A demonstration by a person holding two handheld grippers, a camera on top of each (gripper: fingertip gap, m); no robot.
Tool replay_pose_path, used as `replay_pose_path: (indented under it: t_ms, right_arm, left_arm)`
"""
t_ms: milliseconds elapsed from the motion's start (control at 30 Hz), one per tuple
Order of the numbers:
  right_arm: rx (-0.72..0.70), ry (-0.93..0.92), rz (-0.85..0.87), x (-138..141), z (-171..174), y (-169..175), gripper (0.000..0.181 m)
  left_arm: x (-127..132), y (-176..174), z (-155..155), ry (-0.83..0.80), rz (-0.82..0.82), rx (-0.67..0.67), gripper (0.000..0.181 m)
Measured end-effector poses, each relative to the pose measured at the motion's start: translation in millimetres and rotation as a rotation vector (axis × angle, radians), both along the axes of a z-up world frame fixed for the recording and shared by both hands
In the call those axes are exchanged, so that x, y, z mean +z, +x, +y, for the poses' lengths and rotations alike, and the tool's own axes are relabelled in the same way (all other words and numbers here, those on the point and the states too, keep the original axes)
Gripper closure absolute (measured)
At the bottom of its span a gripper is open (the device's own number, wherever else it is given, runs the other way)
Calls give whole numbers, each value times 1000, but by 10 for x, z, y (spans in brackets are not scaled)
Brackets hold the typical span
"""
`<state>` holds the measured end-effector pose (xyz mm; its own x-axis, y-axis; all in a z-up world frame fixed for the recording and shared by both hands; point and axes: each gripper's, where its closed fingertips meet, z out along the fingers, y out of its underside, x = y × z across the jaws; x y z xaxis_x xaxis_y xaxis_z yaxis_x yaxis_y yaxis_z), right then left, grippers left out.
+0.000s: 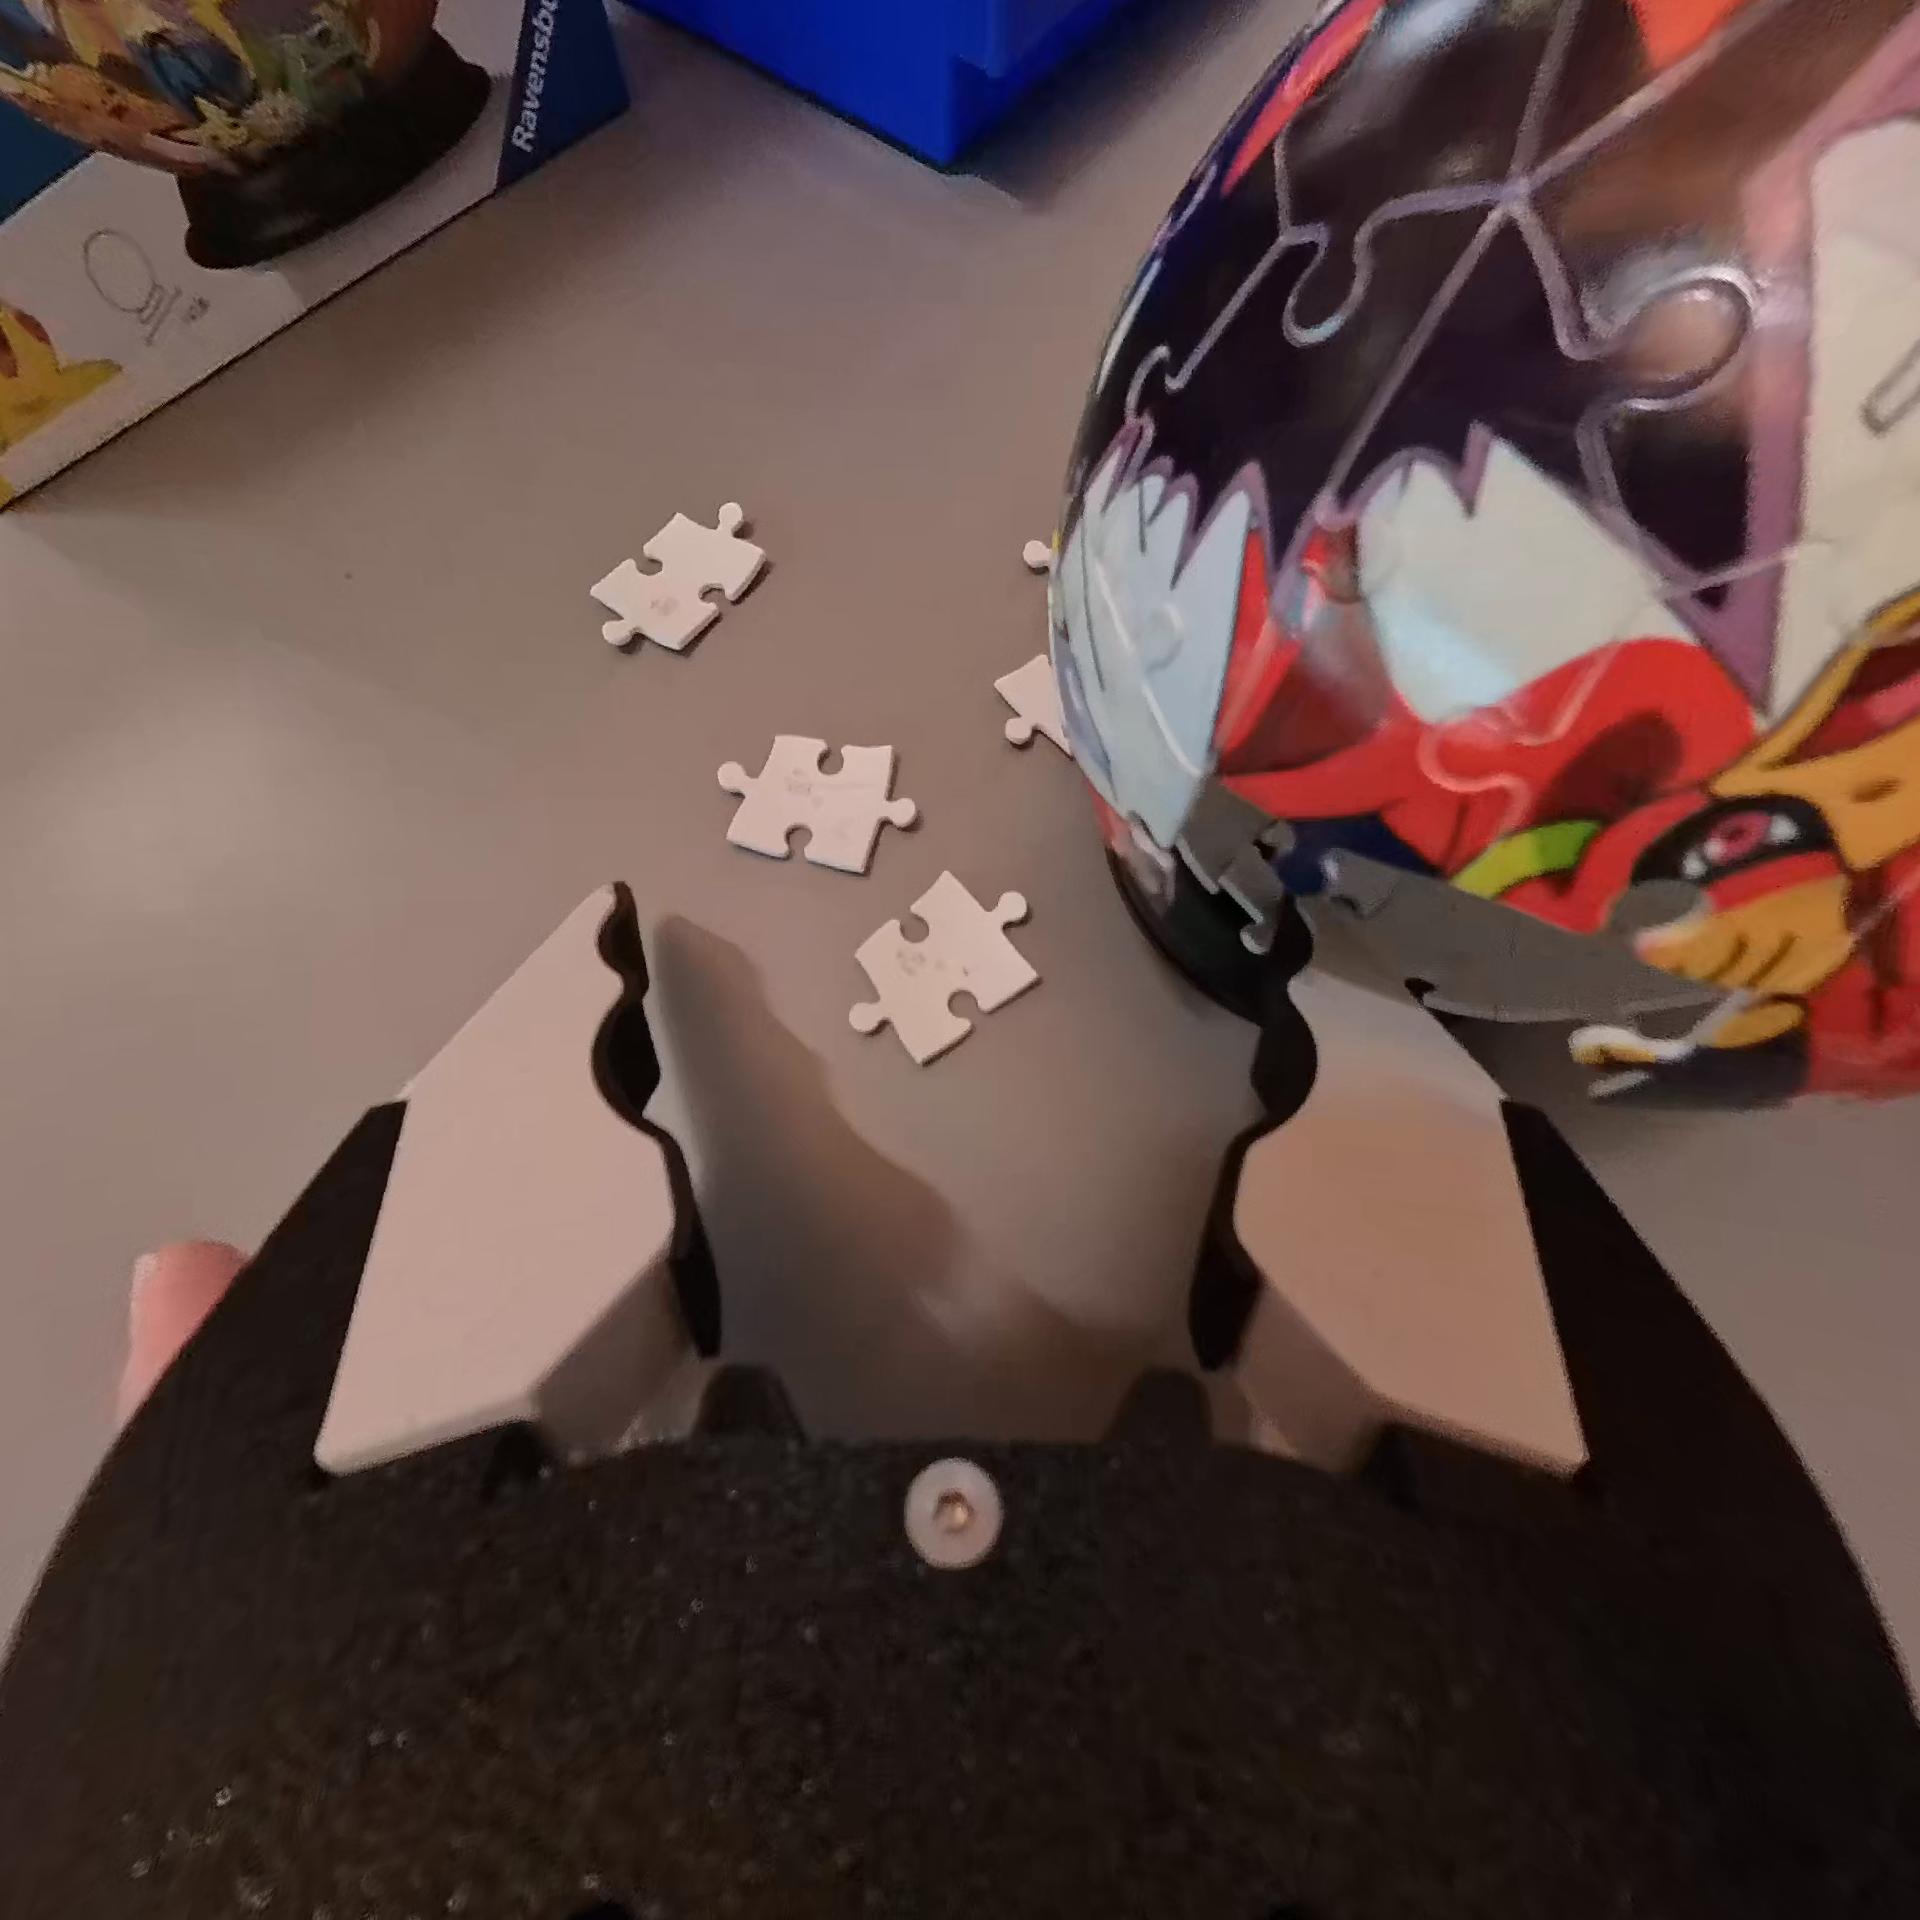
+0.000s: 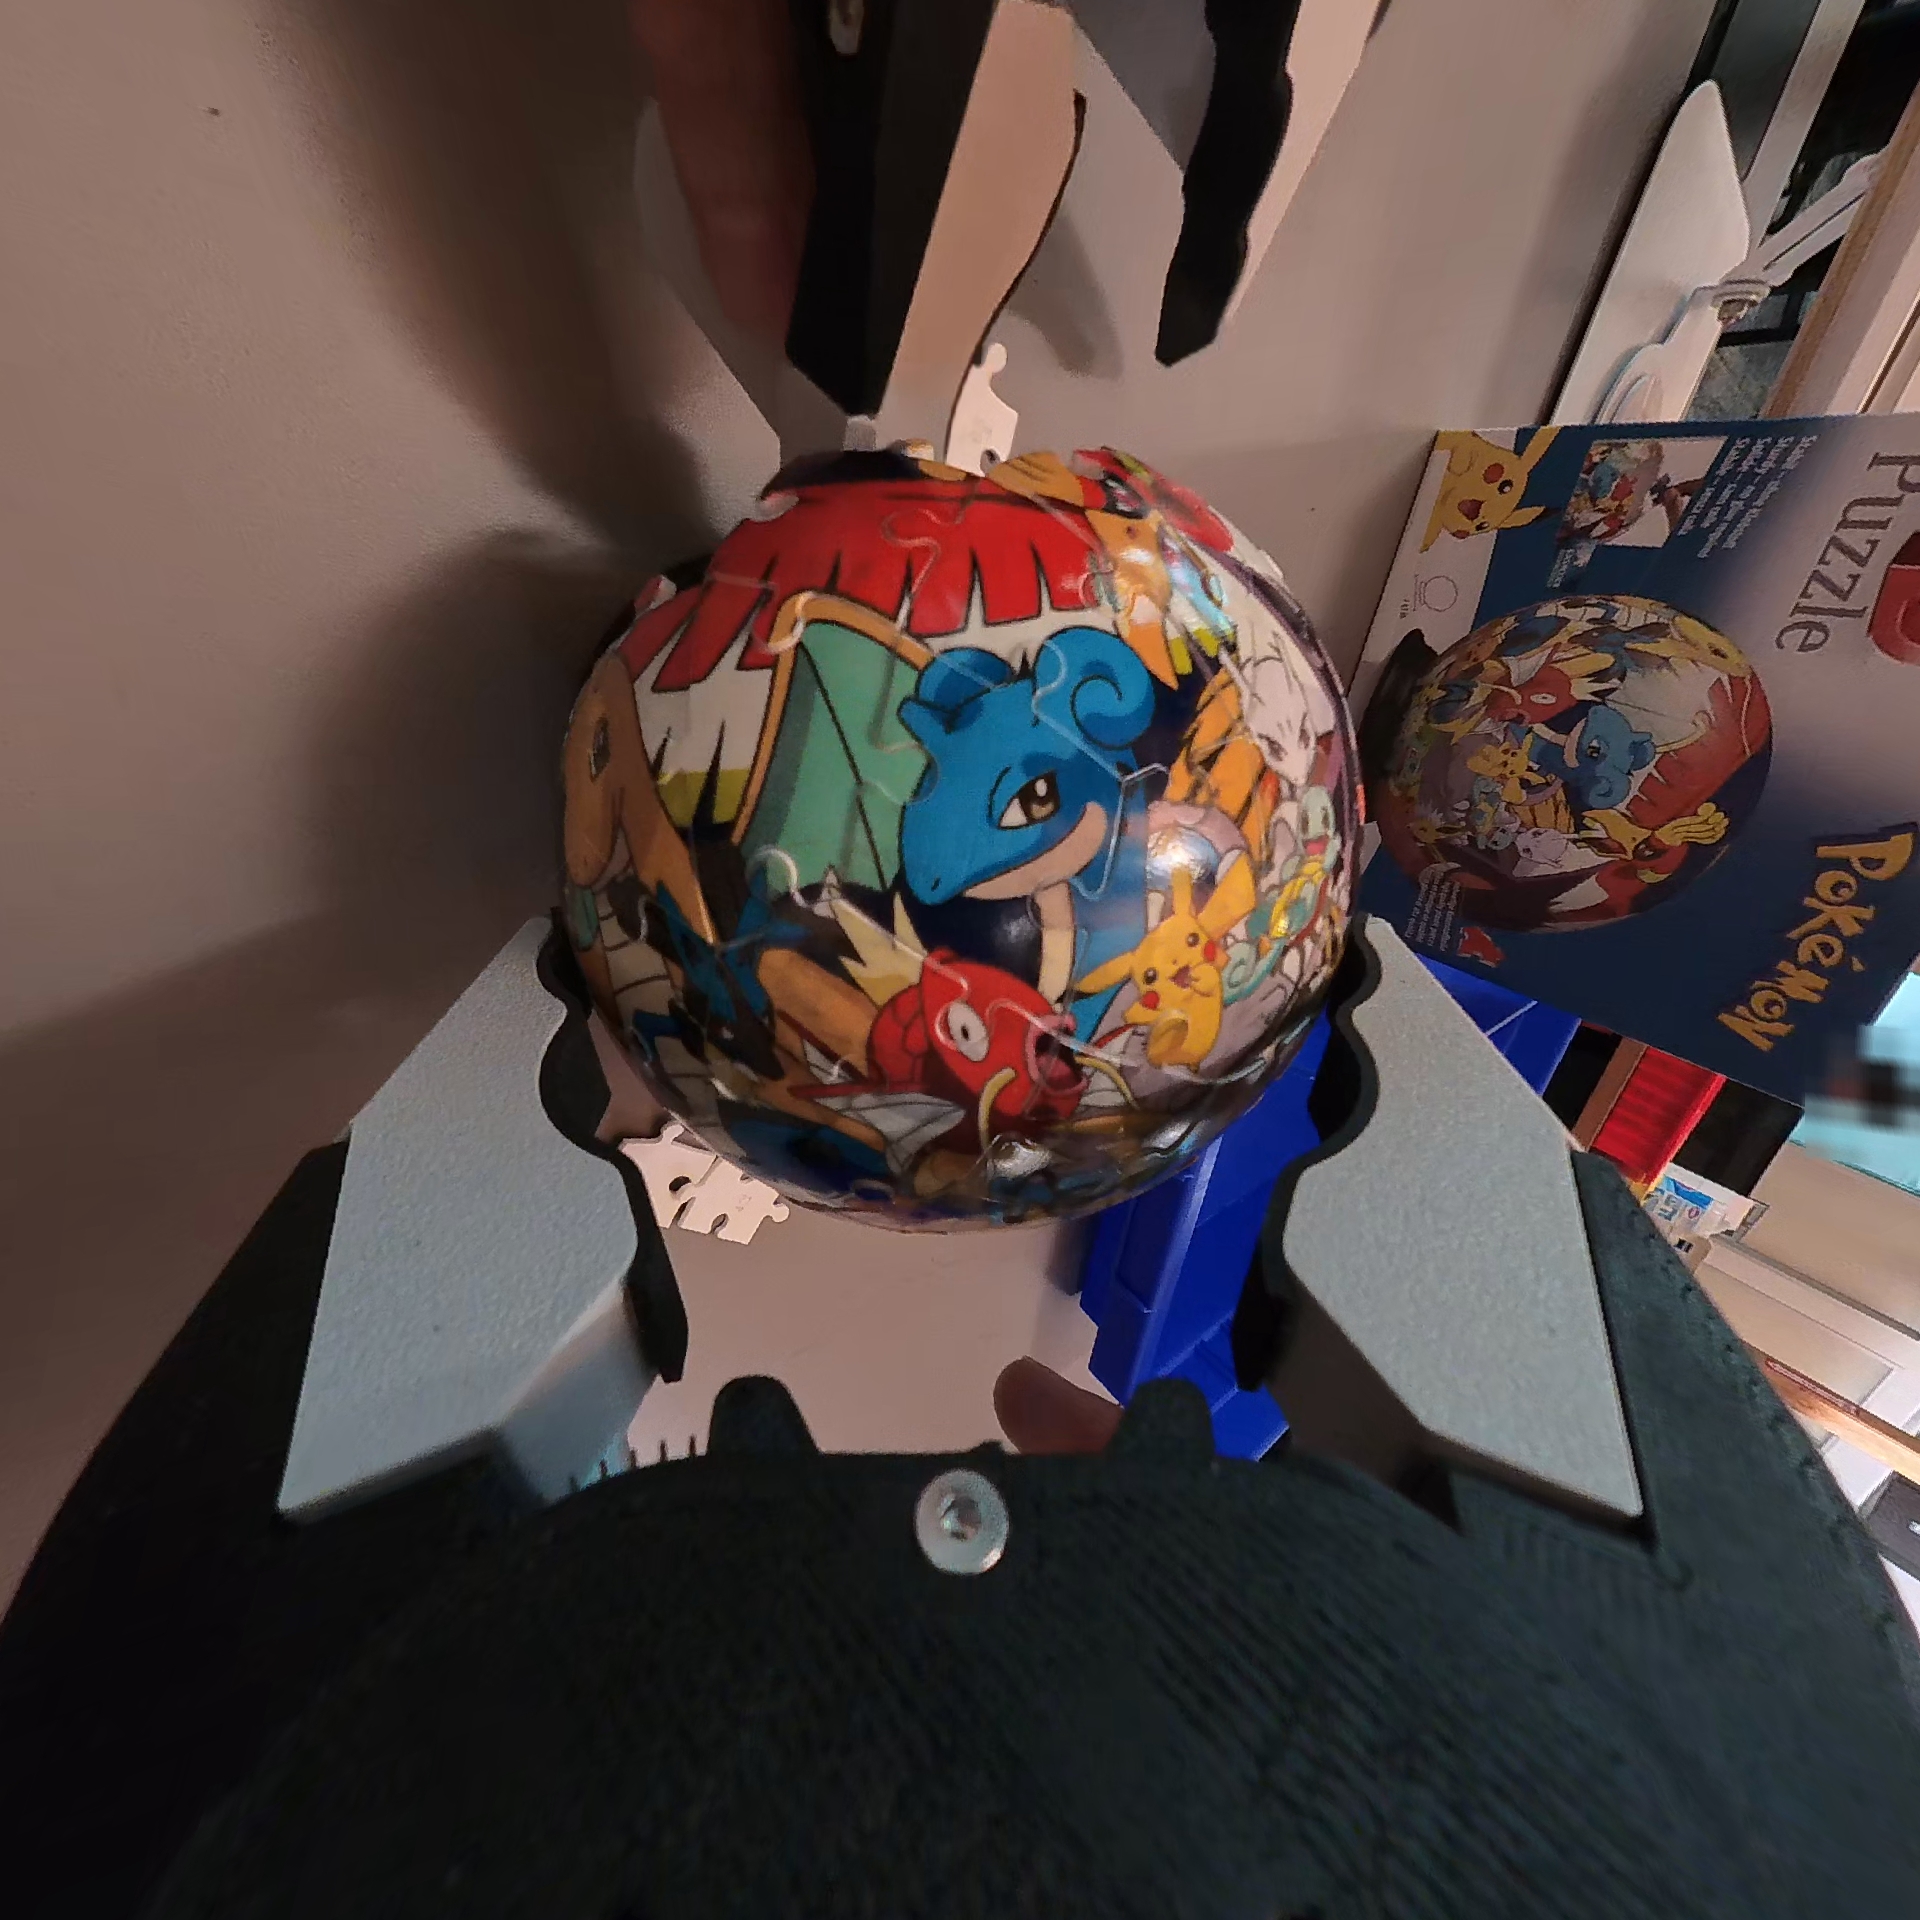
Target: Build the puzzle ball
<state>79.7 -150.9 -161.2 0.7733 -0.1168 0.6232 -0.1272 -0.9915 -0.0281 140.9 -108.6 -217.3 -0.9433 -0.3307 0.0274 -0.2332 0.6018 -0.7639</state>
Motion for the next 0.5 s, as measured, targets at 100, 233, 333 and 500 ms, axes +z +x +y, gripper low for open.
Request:
replay_pose_path:
  t_ms: [100, 233, 333, 500]
  right_arm:
    - [0, 0, -2, 0, 0, -3, 43]
    - [0, -3, -3, -1, -3, -5, 43]
    - [0, -2, -3, -1, -3, -5, 43]
    - [1, 2, -5, -3, -3, -2, 42]
  left_arm:
    - [-2, -14, 27, -3, 10, 28, 66]
    - [-19, -23, 29, 1, 34, 18, 66]
    - [-18, -9, 29, 8, 37, 3, 65]
    - [19, 20, 10, -11, 33, -20, 65]
